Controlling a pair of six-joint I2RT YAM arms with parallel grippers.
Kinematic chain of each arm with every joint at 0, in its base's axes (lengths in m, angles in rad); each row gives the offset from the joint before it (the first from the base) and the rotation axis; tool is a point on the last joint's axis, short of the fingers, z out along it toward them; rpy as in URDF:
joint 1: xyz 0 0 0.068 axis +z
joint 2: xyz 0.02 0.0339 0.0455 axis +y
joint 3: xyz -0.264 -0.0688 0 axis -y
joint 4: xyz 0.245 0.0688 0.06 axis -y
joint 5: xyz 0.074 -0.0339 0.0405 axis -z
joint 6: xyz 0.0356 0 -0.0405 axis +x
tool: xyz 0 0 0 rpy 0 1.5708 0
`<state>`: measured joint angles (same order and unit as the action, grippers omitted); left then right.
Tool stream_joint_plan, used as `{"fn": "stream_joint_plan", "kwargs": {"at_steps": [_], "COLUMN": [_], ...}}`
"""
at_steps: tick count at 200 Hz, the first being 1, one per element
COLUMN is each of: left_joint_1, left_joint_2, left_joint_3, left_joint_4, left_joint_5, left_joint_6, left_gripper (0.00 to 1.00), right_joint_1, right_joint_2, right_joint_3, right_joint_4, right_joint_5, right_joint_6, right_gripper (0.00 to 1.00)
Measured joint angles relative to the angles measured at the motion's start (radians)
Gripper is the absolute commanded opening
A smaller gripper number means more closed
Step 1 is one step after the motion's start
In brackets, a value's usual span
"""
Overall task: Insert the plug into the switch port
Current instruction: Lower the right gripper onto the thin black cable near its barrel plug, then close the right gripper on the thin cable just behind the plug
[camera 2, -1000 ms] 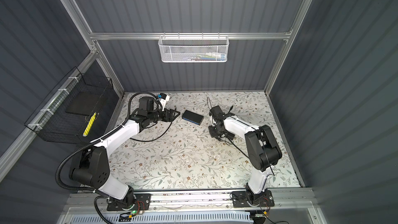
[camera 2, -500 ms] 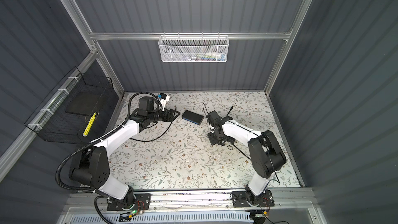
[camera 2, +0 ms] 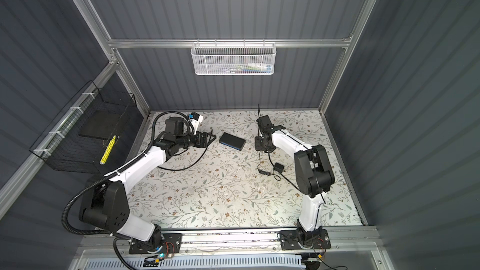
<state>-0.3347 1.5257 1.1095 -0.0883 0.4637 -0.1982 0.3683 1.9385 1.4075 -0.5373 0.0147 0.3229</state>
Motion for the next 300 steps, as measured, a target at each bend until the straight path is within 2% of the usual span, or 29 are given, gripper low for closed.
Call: {"fn": "stream_joint_plan", "kwargs": {"at_steps": [45,83,128,177,198,235,300], "left_joint_1": [0.0,0.0,0.0,0.0,0.0,0.0,0.0], "left_joint_2": [-0.006,-0.006,-0.006,-0.006,-0.006,-0.006,-0.005], "left_joint_3": [0.0,0.0,0.0,0.0,0.0,0.0,-0.019], "left_joint_4": [-0.012,-0.028,-0.046,-0.049,-0.049,-0.045,-0.018], "left_joint_5": [0.001,0.0,0.0,0.0,0.0,0.001,0.006], "left_joint_6": [0.007,0.014,0.023,0.03,0.03,0.029,0.018], "left_gripper": [0.73,0.73,0.73,0.73,0.73,0.73,0.72], "right_joint_1": [0.006,0.006,0.013,0.019,0.019,0.019,0.016], "right_joint_2": [0.107,0.164,0.184,0.195,0.194,0.146,-0.089], "right_joint_3": [0.043,0.084,0.111,0.123,0.117,0.058,-0.075], "right_joint_4": [0.014,0.015,0.02,0.021,0.033,0.07,0.166], "right_joint_5": [0.003,0.013,0.027,0.043,0.036,-0.009,-0.122], "right_joint_6": [0.065,0.092,0.099,0.091,0.081,0.045,-0.011], "right_gripper": [0.4,0.32,0.26,0.12,0.12,0.1,0.08]}}
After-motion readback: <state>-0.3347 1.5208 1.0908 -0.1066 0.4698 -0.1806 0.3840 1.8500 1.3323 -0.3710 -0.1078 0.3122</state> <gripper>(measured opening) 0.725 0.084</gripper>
